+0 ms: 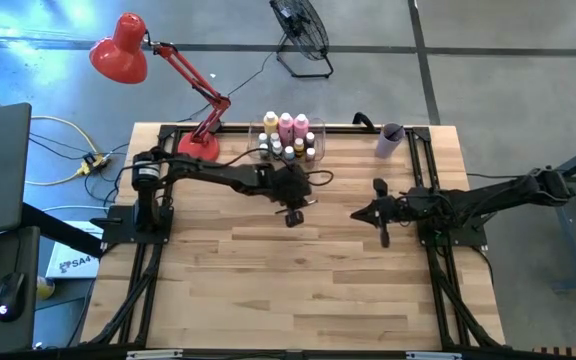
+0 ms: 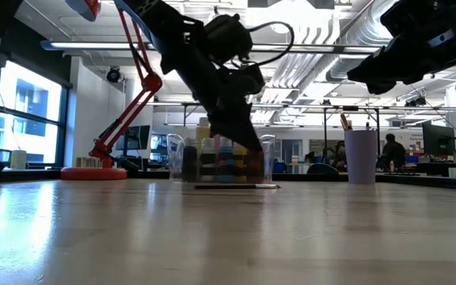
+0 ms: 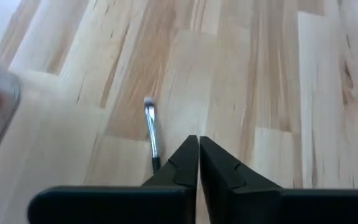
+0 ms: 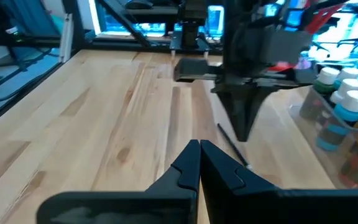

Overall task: Pick & Place Paint Supplies
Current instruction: Put the black paint brush into the violet cup

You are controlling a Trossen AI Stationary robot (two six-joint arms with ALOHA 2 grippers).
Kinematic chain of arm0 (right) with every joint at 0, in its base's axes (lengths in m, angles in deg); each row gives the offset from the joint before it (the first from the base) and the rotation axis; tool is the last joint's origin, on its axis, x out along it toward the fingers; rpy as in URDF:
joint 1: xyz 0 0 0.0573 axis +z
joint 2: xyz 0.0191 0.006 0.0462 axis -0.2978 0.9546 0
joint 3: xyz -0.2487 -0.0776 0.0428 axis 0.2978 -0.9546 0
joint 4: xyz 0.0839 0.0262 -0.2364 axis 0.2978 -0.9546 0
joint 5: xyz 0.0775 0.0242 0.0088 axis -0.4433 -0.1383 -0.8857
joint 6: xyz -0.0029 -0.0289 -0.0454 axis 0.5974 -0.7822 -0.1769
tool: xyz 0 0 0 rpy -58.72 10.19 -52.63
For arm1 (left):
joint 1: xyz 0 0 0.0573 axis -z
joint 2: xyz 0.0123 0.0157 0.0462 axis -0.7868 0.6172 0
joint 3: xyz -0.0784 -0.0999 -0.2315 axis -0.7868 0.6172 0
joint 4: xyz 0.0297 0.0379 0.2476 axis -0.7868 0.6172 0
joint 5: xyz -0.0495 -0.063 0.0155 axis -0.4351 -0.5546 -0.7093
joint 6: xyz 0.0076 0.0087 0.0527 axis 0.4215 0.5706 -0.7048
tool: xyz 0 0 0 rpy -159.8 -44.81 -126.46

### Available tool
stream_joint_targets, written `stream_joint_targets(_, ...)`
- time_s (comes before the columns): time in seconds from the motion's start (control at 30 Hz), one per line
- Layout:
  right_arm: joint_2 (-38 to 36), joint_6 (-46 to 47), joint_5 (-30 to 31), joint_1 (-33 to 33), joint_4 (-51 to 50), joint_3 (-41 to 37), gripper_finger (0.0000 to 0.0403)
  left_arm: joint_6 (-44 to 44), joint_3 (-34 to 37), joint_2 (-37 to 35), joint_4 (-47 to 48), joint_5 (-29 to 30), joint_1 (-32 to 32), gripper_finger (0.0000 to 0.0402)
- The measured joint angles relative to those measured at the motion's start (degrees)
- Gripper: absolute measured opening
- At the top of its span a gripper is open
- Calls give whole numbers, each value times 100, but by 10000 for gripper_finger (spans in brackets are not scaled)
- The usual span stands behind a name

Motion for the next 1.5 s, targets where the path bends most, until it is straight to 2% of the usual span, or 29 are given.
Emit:
stream_joint_targets(0.13,-231,15,-240,0,-290,0,2,-36,2,15,-191,34,-20,47)
stream_joint_targets(0.23,-455,15,-402,1,-525,-2,2,-45,2,16,-236,313,-17,90)
stream_joint_targets(0.33,-665,4,-542,2,-635,-2,2,14,2,17,-591,352,-17,131)
stream_joint_targets(0.43,-851,-9,-641,0,-635,-2,2,133,0,17,-817,354,-21,151)
stream_joint_targets(0.77,-1109,-288,-800,2,-589,0,2,302,-2,190,-746,310,-59,154)
stream_joint_targets(0.87,-1108,-352,-814,2,-559,0,2,304,-302,469,-526,281,-59,155)
stream_joint_targets(0.97,-1108,-452,-814,2,-426,4,2,49,-932,894,-229,269,-55,155)
stream_joint_targets(1.03,-1108,-446,-814,1,-392,4,2,-109,-1348,1033,366,287,-57,154)
stream_joint_targets(1.1,-1124,-431,-815,1,-439,2,2,-209,-1803,1248,565,376,-59,155)
stream_joint_targets(1.17,-1128,-428,-816,0,-421,2,2,-261,-2043,1267,1250,446,-97,154)
stream_joint_targets(1.2,-1129,-426,-815,2,-442,2,2,-283,-2151,1331,1299,463,-92,154)
stream_joint_targets(1.5,-1130,-448,-814,2,-439,2,2,-293,-2202,1643,1357,508,-92,155)
